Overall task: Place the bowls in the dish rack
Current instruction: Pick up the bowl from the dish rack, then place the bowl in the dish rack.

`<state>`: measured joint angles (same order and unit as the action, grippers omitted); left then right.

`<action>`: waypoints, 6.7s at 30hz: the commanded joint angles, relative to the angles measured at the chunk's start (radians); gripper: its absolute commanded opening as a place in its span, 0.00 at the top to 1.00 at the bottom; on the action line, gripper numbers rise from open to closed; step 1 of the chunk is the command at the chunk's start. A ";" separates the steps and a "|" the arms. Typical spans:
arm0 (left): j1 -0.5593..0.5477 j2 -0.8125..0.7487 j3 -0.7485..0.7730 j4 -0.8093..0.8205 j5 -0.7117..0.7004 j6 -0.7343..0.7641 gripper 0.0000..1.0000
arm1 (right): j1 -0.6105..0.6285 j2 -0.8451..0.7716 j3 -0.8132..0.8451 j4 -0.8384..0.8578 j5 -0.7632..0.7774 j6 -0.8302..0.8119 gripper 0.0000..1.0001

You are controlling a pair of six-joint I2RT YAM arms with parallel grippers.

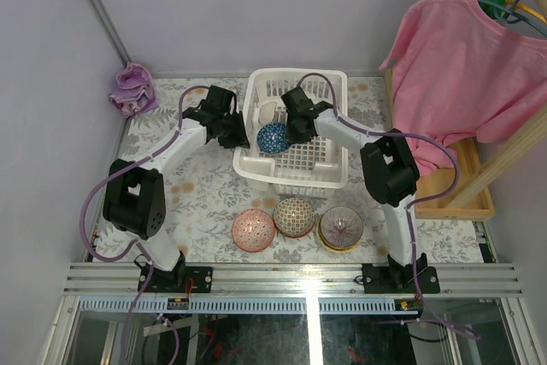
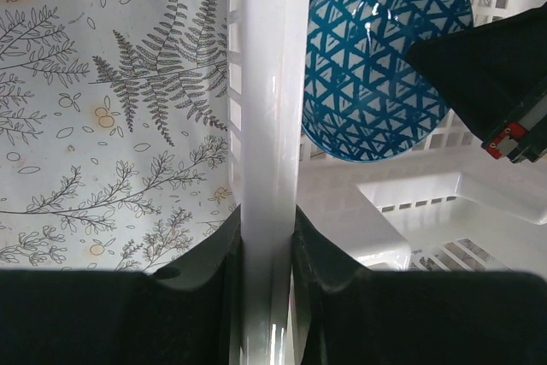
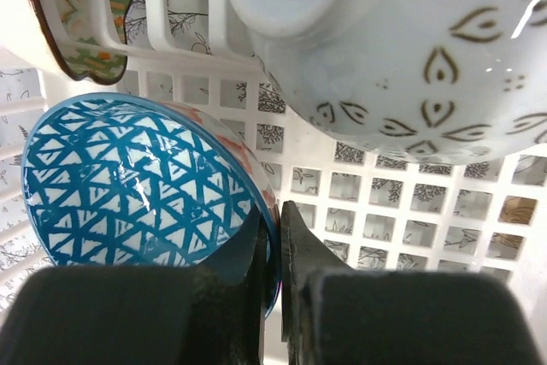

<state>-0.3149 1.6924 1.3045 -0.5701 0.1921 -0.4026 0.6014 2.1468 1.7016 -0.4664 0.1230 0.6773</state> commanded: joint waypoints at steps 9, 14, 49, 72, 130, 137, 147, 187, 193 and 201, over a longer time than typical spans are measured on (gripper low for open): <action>0.027 -0.077 0.015 -0.021 -0.017 0.005 0.76 | -0.009 -0.284 -0.041 0.048 0.012 -0.075 1.00; 0.037 -0.147 0.039 -0.024 0.041 -0.006 0.50 | -0.023 -0.414 -0.117 0.126 -0.035 -0.078 1.00; 0.059 -0.670 0.020 -0.152 0.382 -0.165 0.32 | -0.067 -0.995 -0.601 0.206 -0.592 0.056 1.00; -0.127 -0.371 0.137 -0.236 -0.071 -0.059 0.31 | -0.010 -0.831 -0.387 0.339 0.396 -0.643 1.00; 0.105 -0.082 0.033 -0.023 0.113 0.002 0.35 | -0.112 -0.034 -0.314 1.181 0.312 -1.626 0.70; 0.105 -0.080 0.043 -0.035 0.113 0.005 0.35 | -0.115 -0.061 -0.293 1.198 0.375 -1.614 0.53; 0.105 -0.083 0.046 -0.037 0.118 0.004 0.35 | -0.116 -0.122 -0.211 1.174 0.492 -1.574 0.33; 0.106 -0.073 0.022 -0.013 0.114 -0.004 0.37 | -0.096 -0.100 -0.264 0.961 0.418 -1.283 0.29; 0.105 -0.074 0.028 -0.016 0.114 -0.002 0.37 | -0.121 -0.093 -0.061 0.687 0.437 -1.104 0.45; 0.106 -0.068 0.040 -0.024 0.112 0.005 0.37 | -0.188 -0.057 0.187 0.374 0.373 -0.902 0.44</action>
<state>-0.2157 1.6115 1.3212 -0.6224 0.2993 -0.4126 0.4511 2.0972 1.7355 0.1249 0.5251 -0.3595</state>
